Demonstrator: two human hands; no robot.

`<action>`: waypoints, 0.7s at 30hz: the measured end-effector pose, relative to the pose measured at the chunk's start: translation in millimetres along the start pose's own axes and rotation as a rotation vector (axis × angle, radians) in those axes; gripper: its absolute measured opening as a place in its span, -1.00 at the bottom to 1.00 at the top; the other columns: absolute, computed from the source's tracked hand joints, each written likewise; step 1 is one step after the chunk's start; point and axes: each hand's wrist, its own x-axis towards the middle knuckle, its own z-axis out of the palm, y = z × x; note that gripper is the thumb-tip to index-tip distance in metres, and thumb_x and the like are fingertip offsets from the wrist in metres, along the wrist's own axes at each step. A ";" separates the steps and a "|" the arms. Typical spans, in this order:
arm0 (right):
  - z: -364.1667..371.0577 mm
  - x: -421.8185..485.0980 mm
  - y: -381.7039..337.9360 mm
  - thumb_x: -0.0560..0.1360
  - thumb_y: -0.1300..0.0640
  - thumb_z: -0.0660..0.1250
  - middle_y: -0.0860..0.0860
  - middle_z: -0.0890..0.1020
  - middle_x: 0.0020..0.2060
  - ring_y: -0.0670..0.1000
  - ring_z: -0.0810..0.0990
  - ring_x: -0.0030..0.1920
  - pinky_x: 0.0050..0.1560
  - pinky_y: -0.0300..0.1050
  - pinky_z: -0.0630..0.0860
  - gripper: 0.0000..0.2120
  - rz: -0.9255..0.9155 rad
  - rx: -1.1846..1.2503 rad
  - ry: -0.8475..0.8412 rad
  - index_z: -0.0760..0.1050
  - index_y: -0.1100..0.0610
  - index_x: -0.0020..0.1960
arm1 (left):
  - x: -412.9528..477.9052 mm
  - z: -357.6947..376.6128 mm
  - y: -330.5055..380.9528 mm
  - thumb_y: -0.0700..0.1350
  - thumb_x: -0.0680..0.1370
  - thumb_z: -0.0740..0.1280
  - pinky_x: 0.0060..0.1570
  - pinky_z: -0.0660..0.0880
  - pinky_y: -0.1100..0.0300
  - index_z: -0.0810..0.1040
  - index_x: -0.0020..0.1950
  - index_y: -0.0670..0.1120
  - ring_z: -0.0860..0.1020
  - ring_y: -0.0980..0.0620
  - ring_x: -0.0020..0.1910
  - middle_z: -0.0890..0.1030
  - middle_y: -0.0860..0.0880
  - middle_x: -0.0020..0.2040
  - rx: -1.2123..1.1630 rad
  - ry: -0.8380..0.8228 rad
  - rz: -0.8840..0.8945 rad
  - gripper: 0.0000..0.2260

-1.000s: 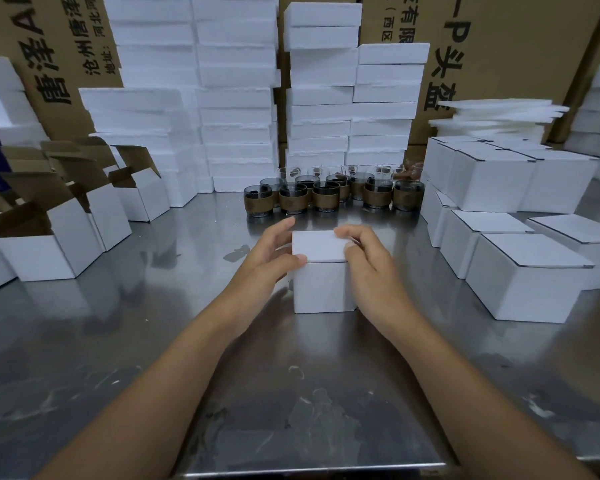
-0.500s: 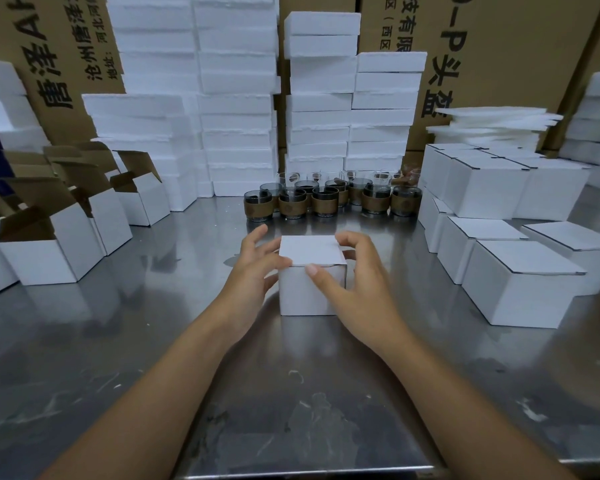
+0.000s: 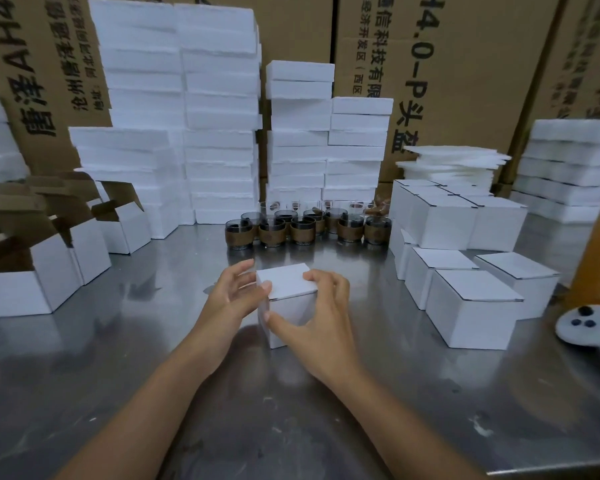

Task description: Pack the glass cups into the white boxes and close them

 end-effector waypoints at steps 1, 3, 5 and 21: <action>-0.3 -0.1 -0.2 0.29 -0.24 0.39 -0.19 0.14 0.13 -0.08 0.38 0.16 0.13 -0.02 0.48 -0.33 0.007 -0.009 -0.004 0.19 -0.09 0.27 | 0.8 -0.4 0.0 0.07 0.33 0.40 0.21 0.42 0.06 0.48 0.17 0.13 0.49 0.08 0.19 0.51 0.04 0.17 -0.018 0.004 -0.003 -0.59; -1.0 0.6 -0.2 0.27 -0.19 0.39 -0.17 0.14 0.12 -0.04 0.38 0.19 0.15 0.00 0.47 -0.30 0.029 -0.020 -0.020 0.17 -0.05 0.30 | 2.1 -0.6 1.4 -0.01 0.44 0.35 0.18 0.43 0.04 0.52 0.13 0.07 0.51 -0.01 0.18 0.55 -0.03 0.16 -0.054 0.006 -0.018 -0.74; -4.3 2.5 -1.6 0.25 -0.13 0.40 -0.17 0.14 0.07 -0.02 0.37 0.18 0.12 -0.04 0.46 -0.28 0.063 -0.004 -0.034 0.16 -0.05 0.31 | 1.8 0.0 4.1 -0.07 0.48 0.32 0.10 0.44 0.05 0.54 0.11 0.02 0.54 -0.06 0.14 0.59 -0.06 0.10 -0.081 -0.005 -0.030 -0.78; -190.8 57.8 36.8 0.29 0.16 0.48 0.02 0.33 0.22 -0.01 0.38 0.12 -0.19 -0.48 0.36 -0.32 0.043 0.011 0.371 0.25 0.00 0.32 | 1.7 -1.3 2.3 -0.12 0.55 0.22 -0.07 0.48 0.10 0.55 0.10 -0.07 0.64 0.03 -0.18 0.64 -0.04 -0.19 -0.134 -0.047 -0.028 -0.82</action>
